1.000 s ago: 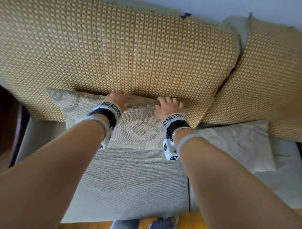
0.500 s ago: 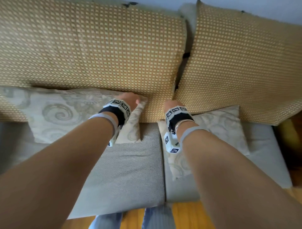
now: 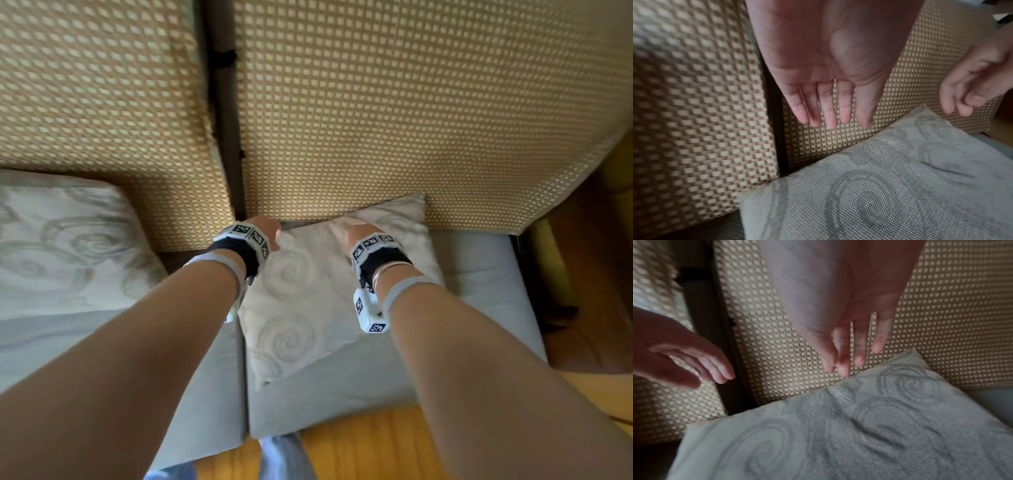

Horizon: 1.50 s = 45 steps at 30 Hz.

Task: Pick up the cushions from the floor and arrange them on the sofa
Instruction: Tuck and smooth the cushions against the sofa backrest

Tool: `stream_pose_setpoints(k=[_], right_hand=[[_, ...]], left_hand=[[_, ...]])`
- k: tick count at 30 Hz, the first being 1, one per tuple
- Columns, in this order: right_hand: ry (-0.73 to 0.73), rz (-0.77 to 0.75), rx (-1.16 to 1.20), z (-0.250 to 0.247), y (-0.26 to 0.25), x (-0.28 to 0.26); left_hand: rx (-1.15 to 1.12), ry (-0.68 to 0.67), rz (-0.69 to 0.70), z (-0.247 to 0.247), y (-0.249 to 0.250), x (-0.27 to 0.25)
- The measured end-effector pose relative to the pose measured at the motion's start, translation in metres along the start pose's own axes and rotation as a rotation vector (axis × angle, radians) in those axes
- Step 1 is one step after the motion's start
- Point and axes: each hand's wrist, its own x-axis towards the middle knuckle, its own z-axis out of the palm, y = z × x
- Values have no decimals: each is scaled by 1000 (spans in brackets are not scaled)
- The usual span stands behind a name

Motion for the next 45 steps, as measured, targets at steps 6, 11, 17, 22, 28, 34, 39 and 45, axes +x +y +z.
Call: stream_pose_setpoints(k=[6,11,17,22,28,34,39,45], right_hand=[[-82,-9,24,29,45,66],[-23,-104,7,47,48,120],[70,-148,88,59,51,154],[162,-173,148,49,65,145],[17,-23,77,12,100,106],[-35,172,-11,-21,121,66],[-78,299,100,-44,125,51],[33,326,162,-57,141,52]], left_hand=[[34,-70,-54,37,25,77],[30,-79,-72,60,26,114],[6,-102,-129,61,38,127],[19,-104,-57,39,58,101],[-10,31,105,10,89,44],[30,150,226,-33,105,6],[71,205,236,-65,112,-3],[93,168,231,-76,122,17]])
